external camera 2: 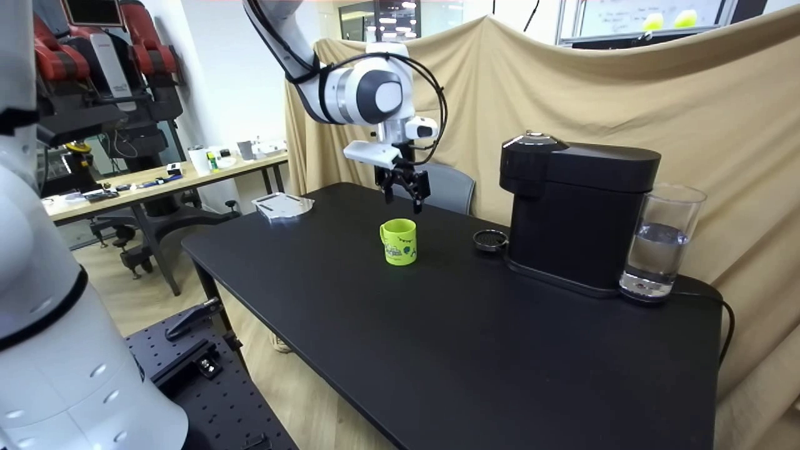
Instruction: Move the cup
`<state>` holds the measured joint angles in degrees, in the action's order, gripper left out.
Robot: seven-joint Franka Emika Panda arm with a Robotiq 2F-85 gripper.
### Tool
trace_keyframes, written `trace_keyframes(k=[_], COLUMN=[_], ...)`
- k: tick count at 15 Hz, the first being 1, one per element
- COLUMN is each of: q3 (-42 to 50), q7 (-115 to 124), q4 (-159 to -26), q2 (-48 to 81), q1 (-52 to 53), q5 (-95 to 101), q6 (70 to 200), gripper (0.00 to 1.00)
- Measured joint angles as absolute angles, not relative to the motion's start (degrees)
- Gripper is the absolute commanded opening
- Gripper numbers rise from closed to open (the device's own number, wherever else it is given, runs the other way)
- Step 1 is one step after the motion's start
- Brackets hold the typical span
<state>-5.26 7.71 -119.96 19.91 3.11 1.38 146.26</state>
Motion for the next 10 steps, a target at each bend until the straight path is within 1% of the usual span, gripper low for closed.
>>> trace_keyframes(k=[4,10], q3=[-4.82,-1.14], q7=[7.64,8.1], q4=[-119.0,-117.85], q2=[21.14,24.74], q1=[3.42,6.17], q5=[1.62,4.46], q6=[146.31,147.41], gripper=[1.0,1.0])
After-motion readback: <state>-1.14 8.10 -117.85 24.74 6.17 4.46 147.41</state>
